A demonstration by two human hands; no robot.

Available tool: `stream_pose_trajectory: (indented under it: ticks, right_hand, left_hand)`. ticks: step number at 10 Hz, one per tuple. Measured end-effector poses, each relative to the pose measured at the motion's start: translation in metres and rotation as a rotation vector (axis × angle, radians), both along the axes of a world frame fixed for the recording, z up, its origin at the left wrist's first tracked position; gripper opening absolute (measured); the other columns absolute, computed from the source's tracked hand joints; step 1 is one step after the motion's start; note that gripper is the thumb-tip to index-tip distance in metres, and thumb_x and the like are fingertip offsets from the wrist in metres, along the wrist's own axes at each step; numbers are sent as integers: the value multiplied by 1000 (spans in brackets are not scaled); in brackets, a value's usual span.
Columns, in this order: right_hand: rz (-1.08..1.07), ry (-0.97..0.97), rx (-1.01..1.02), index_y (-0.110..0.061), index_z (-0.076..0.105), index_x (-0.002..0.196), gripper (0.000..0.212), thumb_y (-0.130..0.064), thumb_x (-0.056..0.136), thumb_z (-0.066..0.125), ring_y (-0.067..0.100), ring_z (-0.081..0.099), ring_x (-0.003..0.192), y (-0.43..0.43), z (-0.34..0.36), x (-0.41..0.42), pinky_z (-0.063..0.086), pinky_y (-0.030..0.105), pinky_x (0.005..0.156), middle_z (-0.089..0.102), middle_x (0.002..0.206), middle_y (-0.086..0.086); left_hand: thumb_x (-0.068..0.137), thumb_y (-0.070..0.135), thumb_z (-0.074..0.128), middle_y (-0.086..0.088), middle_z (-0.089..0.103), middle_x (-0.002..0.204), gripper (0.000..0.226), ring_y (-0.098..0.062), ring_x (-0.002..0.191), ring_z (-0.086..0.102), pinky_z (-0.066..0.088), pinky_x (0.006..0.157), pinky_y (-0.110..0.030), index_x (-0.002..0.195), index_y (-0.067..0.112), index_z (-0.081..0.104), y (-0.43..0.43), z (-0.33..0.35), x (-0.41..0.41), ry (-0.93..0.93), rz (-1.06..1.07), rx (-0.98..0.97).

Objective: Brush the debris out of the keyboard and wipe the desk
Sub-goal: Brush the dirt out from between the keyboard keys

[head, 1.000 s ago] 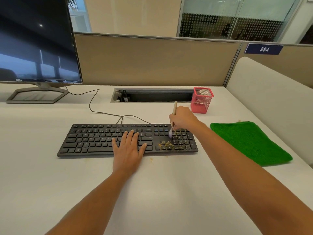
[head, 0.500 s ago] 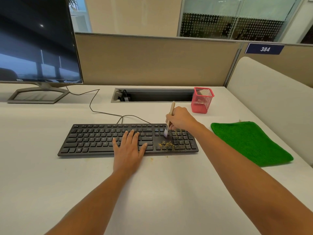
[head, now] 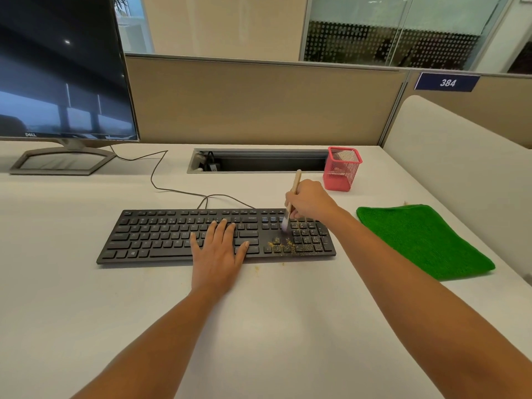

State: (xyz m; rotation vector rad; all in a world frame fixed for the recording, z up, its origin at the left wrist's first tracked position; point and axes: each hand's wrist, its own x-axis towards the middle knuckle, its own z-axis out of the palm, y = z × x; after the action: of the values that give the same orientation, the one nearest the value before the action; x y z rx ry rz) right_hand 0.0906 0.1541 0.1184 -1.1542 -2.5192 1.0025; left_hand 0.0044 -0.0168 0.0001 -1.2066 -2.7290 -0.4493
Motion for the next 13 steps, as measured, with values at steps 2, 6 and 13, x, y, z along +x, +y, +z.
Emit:
stream_pose_trajectory:
  ticks: [2, 6, 13]
  right_hand:
    - [90, -39, -32, 2, 64, 107, 30, -22, 96, 50, 24, 68, 82, -4, -6, 11, 55, 30, 78, 67, 99, 13]
    - [51, 58, -11, 2, 67, 103, 33, -25, 95, 50, 26, 69, 87, -2, -8, 28, 55, 40, 85, 69, 97, 15]
    - [22, 36, -14, 2, 67, 92, 27, -18, 95, 48, 21, 64, 67, -19, -21, 51, 57, 38, 81, 68, 87, 14]
  left_hand:
    - [77, 63, -12, 2, 25, 155, 92, -18, 145, 14, 3, 115, -52, 147, 20, 28, 0, 0, 0, 6, 5, -18]
    - [77, 63, -11, 2, 25, 155, 92, -18, 145, 14, 4, 114, -53, 147, 20, 29, 0, 1, 0, 5, 2, -20]
    - [98, 52, 21, 2, 22, 156, 59, -17, 146, 10, 4, 115, -52, 148, 20, 26, -2, 3, 1, 11, -2, -55]
